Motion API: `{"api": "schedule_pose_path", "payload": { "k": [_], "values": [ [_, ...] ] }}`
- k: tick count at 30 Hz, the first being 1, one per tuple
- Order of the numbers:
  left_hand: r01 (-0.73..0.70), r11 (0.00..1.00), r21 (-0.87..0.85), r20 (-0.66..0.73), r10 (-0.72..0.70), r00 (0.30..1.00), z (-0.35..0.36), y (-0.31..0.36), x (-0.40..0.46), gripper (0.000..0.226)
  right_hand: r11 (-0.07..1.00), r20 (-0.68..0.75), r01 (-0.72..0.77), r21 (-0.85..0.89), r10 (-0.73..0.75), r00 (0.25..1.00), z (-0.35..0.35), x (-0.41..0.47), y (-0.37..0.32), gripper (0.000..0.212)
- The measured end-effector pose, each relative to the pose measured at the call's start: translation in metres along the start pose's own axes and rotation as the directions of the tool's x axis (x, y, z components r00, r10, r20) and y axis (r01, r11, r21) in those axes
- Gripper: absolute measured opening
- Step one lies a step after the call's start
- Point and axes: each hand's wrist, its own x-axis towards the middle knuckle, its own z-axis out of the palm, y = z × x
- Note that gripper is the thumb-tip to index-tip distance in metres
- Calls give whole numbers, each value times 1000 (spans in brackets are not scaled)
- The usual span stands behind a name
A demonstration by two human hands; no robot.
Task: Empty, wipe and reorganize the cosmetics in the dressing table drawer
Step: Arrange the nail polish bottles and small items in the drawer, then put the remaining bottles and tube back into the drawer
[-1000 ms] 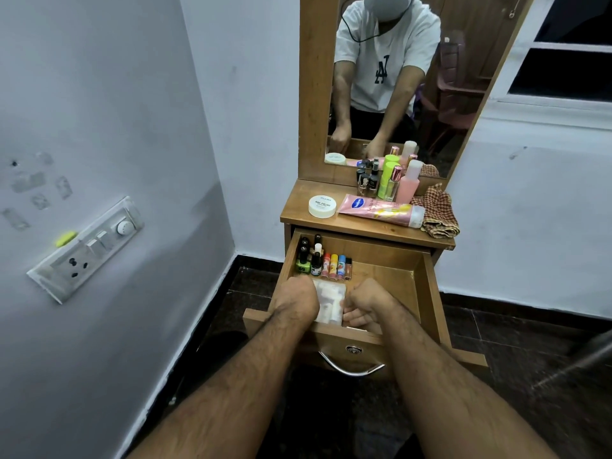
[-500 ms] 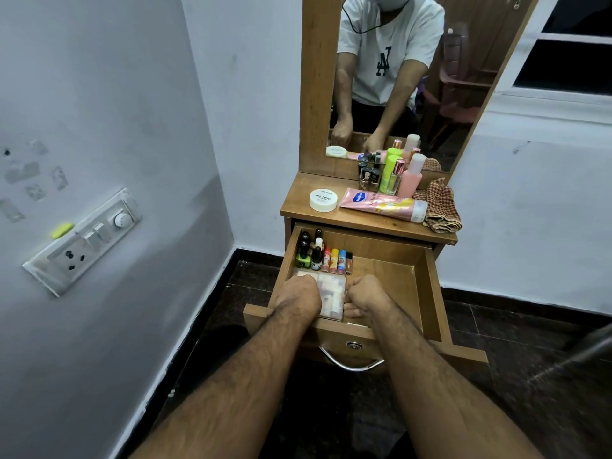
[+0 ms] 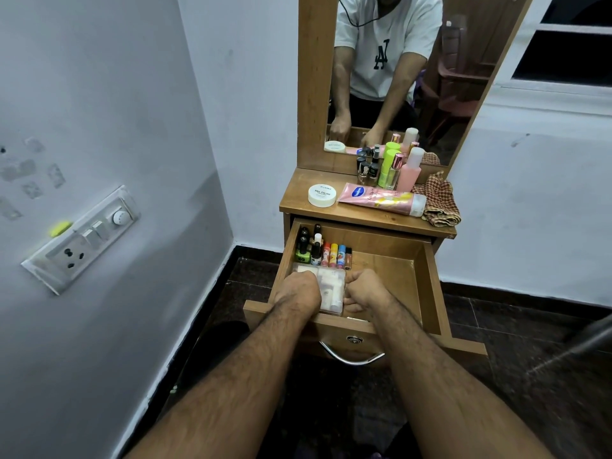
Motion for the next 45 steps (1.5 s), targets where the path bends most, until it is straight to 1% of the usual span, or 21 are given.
{"api": "schedule_pose_path", "payload": {
  "k": [8, 11, 13, 15, 17, 20, 22, 24, 27, 29, 31, 34, 36, 40, 42, 45],
  "values": [
    [16, 1000, -25, 6, -16, 1000, 0, 0, 0, 18, 999, -1, 26, -48, -26, 1000, -1, 0, 0, 32],
    [35, 997, -71, 8, -34, 999, -1, 1, 0, 19, 996, -12, 36, -81, -37, 999, 0, 2, 1, 29],
    [43, 992, -120, 0, -43, 999, -2, 0, 0, 17, 991, -62, 45, -123, -53, 997, 0, 4, 0, 21],
    [36, 977, -208, -36, -44, 998, -2, -3, 3, 18, 975, -174, 80, -208, -118, 978, -4, 5, -2, 12],
    [14, 933, -360, -78, -44, 996, -6, -6, 4, 23, 962, -265, 131, -239, -195, 945, -8, 2, -5, 9],
    [-45, 817, -575, -183, -75, 980, -19, -7, 12, 24, 934, -340, 254, -251, -331, 880, -11, -2, -14, 14],
    [-99, 741, -664, -250, -95, 964, -33, -4, 24, 24, 902, -355, 351, -251, -423, 834, -13, -1, -28, 16],
    [-146, 690, -709, -303, -111, 946, -49, 1, 43, 23, 886, -358, 417, -202, -463, 811, -17, 7, -48, 19],
    [-177, 674, -717, -344, -122, 931, -73, 8, 74, 31, 876, -347, 478, -64, -468, 813, -25, 25, -85, 25],
    [-179, 691, -700, -346, -109, 932, -85, 12, 94, 38, 864, -335, 504, -11, -478, 812, -28, 38, -107, 33],
    [-177, 701, -691, -348, -108, 931, -94, 14, 111, 40, 865, -301, 499, 46, -464, 833, -27, 50, -121, 40],
    [-146, 720, -678, -342, -134, 930, -98, 14, 133, 34, 871, -283, 491, 1, -470, 836, -21, 68, -133, 44],
    [-110, 760, -641, -317, -131, 939, -98, 15, 141, 27, 875, -293, 482, -41, -472, 832, -16, 76, -134, 44],
    [-69, 811, -581, -276, -116, 954, -94, 19, 150, 26, 881, -294, 472, -41, -462, 837, -9, 82, -136, 38],
    [-57, 795, -603, -272, -138, 952, -96, 20, 149, 25, 878, -305, 479, -19, -461, 833, -8, 81, -138, 35],
    [-73, 739, -670, -299, -179, 937, -98, 18, 143, 25, 870, -322, 493, 36, -456, 829, -8, 76, -134, 29]
  ]
}}
